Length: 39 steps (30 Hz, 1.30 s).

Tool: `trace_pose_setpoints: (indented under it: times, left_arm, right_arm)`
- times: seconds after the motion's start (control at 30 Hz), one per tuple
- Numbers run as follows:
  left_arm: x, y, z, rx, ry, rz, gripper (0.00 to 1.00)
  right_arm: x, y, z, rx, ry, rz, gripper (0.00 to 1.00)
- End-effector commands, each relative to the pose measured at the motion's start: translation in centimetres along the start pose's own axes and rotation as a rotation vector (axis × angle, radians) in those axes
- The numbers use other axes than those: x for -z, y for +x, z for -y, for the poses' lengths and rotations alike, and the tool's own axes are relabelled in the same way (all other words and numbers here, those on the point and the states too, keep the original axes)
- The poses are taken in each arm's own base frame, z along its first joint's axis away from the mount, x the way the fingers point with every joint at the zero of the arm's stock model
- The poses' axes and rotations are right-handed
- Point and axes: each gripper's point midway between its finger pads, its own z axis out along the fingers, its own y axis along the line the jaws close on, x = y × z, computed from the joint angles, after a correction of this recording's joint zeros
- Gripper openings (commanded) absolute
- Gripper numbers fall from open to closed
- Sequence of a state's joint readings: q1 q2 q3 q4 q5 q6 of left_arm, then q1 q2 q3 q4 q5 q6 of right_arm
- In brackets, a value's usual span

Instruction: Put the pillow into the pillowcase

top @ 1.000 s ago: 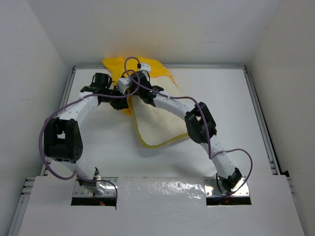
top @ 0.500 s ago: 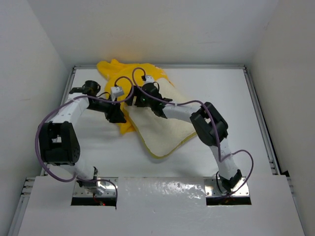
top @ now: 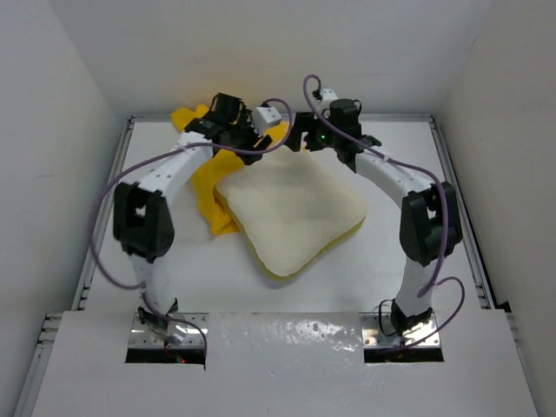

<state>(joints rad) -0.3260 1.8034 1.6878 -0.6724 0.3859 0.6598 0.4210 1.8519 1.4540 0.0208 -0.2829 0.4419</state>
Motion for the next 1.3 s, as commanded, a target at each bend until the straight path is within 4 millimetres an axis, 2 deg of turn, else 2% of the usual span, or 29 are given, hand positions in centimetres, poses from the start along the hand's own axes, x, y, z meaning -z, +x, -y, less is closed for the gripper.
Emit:
trace_pose_setpoints:
  times: [0.0, 0.03, 0.07, 0.13, 0.17, 0.23, 0.3, 0.33, 0.37, 0.43, 0.5, 0.53, 0.57, 0.6, 0.63, 0.73, 0.77, 0.8, 0.83, 0.87, 0.93, 0.97, 1.0, 1.03, 1.07, 1.1, 1.17, 1.2, 1.27]
  left_arm:
    - [-4.2, -0.3, -8.1, 0.078, -0.345, -0.030, 0.59]
    - [-4.9, -0.7, -9.0, 0.061, -0.388, -0.034, 0.60]
    - [-7.0, 0.2, -9.2, 0.052, -0.391, -0.063, 0.61]
    - [-7.8, -1.3, -10.7, 0.019, -0.500, -0.060, 0.64]
    - [-9.2, -0.4, -10.9, 0.015, -0.522, -0.086, 0.64]
    - [-10.0, -0.7, -11.7, 0.004, -0.567, -0.082, 0.63]
    - [-11.5, 0.2, -11.7, 0.002, -0.549, -0.103, 0.54]
    - [-12.1, 0.9, -11.4, 0.003, -0.537, -0.122, 0.36]
    - [-12.1, 1.1, -11.4, 0.006, -0.537, -0.127, 0.26]
    - [-11.7, 0.9, -11.0, 0.019, -0.524, -0.121, 0.00]
    - [-11.4, 0.5, -10.2, 0.034, -0.491, -0.099, 0.00]
    - [-10.5, -0.8, -9.7, 0.035, -0.466, -0.057, 0.00]
    - [-10.2, -1.1, -9.3, 0.045, -0.450, -0.045, 0.00]
    - [-9.9, -1.4, -9.0, 0.047, -0.435, -0.038, 0.00]
    - [-9.1, -2.7, -8.2, 0.051, -0.392, -0.004, 0.00]
    - [-8.3, -4.4, -6.8, 0.056, -0.305, 0.037, 0.00]
    - [-7.8, -5.8, -6.3, 0.057, -0.268, 0.070, 0.00]
    - [-7.7, -6.4, -4.4, 0.059, -0.172, 0.086, 0.00]
    - [-7.3, -7.2, -3.7, 0.055, -0.143, 0.097, 0.00]
    - [-6.7, -9.3, -2.5, 0.023, -0.112, 0.127, 0.00]
    - [-6.2, -9.8, 0.4, -0.009, -0.008, 0.117, 0.00]
    - [-6.0, -10.0, 1.7, -0.027, 0.036, 0.111, 0.00]
    - [-6.0, -9.9, 2.3, -0.028, 0.067, 0.113, 0.00]
    - [-5.8, -10.2, 3.3, -0.027, 0.117, 0.133, 0.00]
    - [-6.1, -9.4, 4.0, -0.026, 0.151, 0.117, 0.00]
    - [-5.8, -9.4, 5.1, -0.026, 0.203, 0.130, 0.00]
    - [-6.0, -7.8, 6.9, -0.009, 0.288, 0.097, 0.00]
    - [-5.4, -8.0, 8.5, -0.009, 0.371, 0.121, 0.00]
    - [-5.0, -6.5, 10.8, -0.004, 0.474, 0.103, 0.00]
  right_arm:
    - [-1.0, 1.8, 5.4, -0.026, 0.050, -0.084, 0.78]
    - [-1.2, 1.8, 6.8, -0.038, 0.068, -0.085, 0.80]
    - [-2.2, 2.6, 7.9, -0.043, 0.074, -0.105, 0.81]
    - [-2.8, 3.8, 9.2, -0.044, 0.082, -0.137, 0.84]
    - [-3.3, 4.3, 9.7, -0.027, 0.081, -0.149, 0.86]
    - [-4.4, 6.5, 10.3, -0.036, 0.061, -0.189, 0.88]
    - [-5.1, 7.6, 10.1, -0.053, 0.023, -0.200, 0.90]
    - [-5.6, 9.1, 10.1, -0.095, 0.002, -0.226, 0.89]
    - [-5.8, 9.6, 10.0, -0.109, -0.011, -0.231, 0.87]
    - [-6.1, 10.8, 9.6, -0.162, -0.053, -0.238, 0.67]
    - [-6.4, 10.4, 8.9, -0.174, -0.093, -0.202, 0.43]
    - [-6.2, 10.6, 8.3, -0.197, -0.121, -0.204, 0.15]
    - [-6.2, 10.3, 8.1, -0.197, -0.130, -0.190, 0.02]
    - [-6.2, 10.1, 7.9, -0.200, -0.130, -0.186, 0.00]
    - [-5.9, 9.7, 7.5, -0.197, -0.133, -0.175, 0.00]
    - [-5.1, 8.3, 6.1, -0.139, -0.134, -0.140, 0.00]
    - [-5.0, 8.0, 5.8, -0.106, -0.118, -0.135, 0.00]
    - [-5.0, 8.0, 4.2, -0.063, -0.132, -0.139, 0.00]
    - [-4.9, 7.9, 3.4, 0.011, -0.140, -0.138, 0.00]
    - [-4.4, 6.9, 2.4, 0.048, -0.140, -0.118, 0.00]
    - [-3.9, 6.7, 0.5, 0.071, -0.177, -0.101, 0.00]
    - [-3.3, 4.2, -0.9, 0.089, -0.213, -0.013, 0.00]
    - [-2.7, 3.2, -1.5, 0.080, -0.232, 0.033, 0.00]
    - [-2.2, 3.7, -1.7, 0.033, -0.234, 0.046, 0.00]
    - [-1.4, 1.2, -2.6, 0.050, -0.252, 0.136, 0.00]
    - [-1.2, 0.4, -2.7, 0.011, -0.240, 0.172, 0.00]
    - [-0.6, -1.6, -3.1, -0.020, -0.246, 0.268, 0.00]
    - [-0.4, -2.6, -3.1, -0.083, -0.234, 0.321, 0.00]
    - [0.4, -4.0, -2.4, -0.147, -0.221, 0.443, 0.00]
